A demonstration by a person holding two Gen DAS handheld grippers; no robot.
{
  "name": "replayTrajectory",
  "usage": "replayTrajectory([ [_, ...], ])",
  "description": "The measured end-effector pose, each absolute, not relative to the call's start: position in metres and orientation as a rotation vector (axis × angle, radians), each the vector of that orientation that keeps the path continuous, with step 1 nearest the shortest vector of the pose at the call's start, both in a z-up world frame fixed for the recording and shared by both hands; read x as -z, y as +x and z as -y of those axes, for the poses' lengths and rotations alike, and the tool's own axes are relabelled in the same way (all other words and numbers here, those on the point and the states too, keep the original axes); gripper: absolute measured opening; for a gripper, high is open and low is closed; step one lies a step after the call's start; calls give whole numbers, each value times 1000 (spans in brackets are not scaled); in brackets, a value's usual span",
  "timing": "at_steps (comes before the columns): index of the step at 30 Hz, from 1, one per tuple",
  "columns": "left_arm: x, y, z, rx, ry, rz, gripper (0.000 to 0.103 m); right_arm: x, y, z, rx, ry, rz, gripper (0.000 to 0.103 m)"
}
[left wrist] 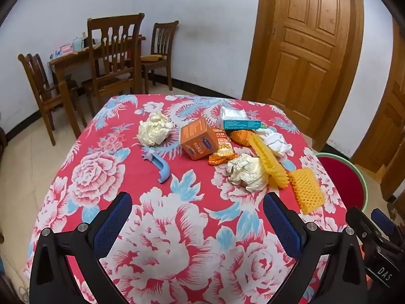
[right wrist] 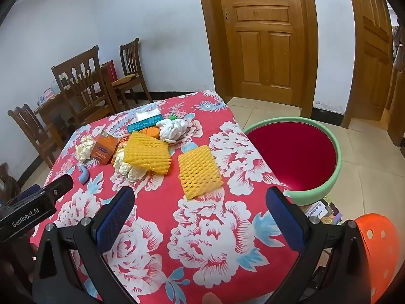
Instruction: Collect trash
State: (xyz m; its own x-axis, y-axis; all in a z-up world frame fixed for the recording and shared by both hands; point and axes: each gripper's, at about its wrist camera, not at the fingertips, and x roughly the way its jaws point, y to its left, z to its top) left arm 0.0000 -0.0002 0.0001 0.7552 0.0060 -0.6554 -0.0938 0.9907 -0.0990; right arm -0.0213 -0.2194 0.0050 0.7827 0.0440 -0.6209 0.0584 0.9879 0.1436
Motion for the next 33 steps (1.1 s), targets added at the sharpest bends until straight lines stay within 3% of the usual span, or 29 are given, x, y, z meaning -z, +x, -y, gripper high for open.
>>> replayTrajectory([
  [33,-10,-6,2,-48,-122,-698,103,-10,-26,223,6,172,-671,102],
])
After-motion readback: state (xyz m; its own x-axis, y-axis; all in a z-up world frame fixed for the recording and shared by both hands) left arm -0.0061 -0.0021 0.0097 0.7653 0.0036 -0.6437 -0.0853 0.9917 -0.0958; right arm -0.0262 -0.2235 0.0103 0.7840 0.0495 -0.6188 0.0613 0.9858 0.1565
